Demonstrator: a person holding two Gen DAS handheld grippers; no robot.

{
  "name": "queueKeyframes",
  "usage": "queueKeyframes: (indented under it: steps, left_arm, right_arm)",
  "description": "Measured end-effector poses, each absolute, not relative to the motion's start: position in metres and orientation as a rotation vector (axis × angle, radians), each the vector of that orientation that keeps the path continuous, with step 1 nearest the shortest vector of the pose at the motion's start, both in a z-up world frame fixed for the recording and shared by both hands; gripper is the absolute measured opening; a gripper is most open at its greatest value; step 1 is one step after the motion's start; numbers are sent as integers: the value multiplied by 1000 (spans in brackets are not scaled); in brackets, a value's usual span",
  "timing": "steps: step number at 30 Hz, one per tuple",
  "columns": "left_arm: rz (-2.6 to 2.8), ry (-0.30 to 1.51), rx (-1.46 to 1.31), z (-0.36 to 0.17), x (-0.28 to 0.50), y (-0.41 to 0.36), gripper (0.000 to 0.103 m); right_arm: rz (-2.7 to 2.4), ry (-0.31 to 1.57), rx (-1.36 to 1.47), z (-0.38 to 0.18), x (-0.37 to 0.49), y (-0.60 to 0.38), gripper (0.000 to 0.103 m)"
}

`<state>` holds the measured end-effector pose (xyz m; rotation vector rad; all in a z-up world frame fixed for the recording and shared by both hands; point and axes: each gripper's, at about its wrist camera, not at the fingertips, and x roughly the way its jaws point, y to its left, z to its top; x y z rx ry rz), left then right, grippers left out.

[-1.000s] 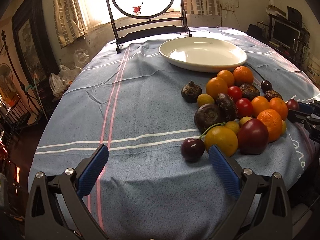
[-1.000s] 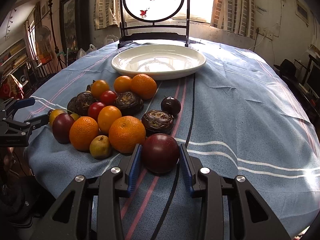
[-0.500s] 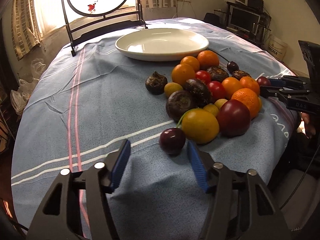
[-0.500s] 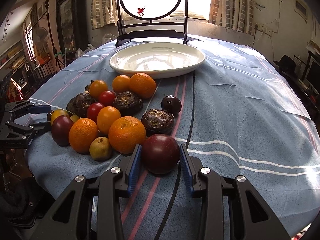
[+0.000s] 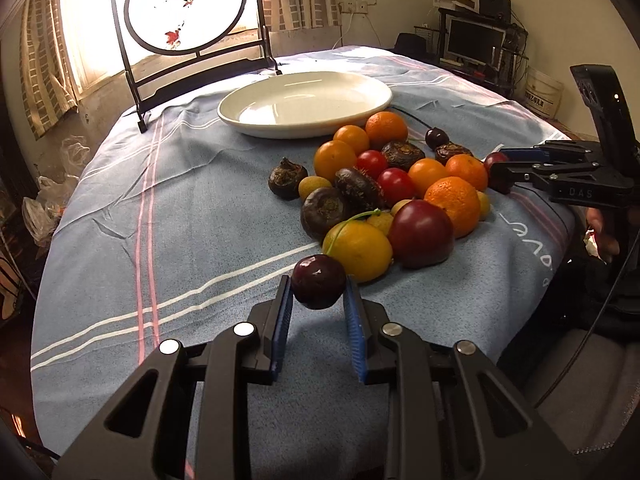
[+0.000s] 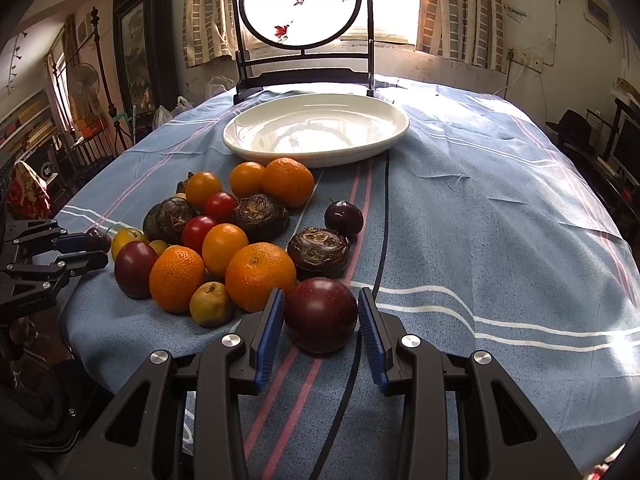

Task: Organize fruits
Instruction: 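Grasp the dark cherry with the left tool while the right tool grasps a dark red plum, then carry the cherry with the left tool onto the white plate while the right tool places the plum there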

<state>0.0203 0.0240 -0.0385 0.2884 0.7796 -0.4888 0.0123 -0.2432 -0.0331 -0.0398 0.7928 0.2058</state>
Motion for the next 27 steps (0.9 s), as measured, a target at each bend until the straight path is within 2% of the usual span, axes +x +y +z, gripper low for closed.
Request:
queueKeyframes:
  steps: [8, 17, 21, 26, 27]
  left_arm:
    - [-503, 725, 202, -11, 20, 30, 25]
    - [-548, 754, 117, 10, 88, -8, 25]
    - [-559, 742, 118, 15, 90, -14, 25]
    - [-571, 741, 117, 12, 81, -11, 25]
    - [-570, 743, 113, 11, 81, -10, 25]
  right_arm:
    - [215, 752, 9, -14, 19, -259, 38]
    - [281, 671, 53, 30, 63, -265, 38]
    - [338, 742, 25, 20, 53, -263, 38]
    - [410, 846, -82, -18, 21, -252, 40]
    - [397, 817, -101, -20, 17, -251, 39]
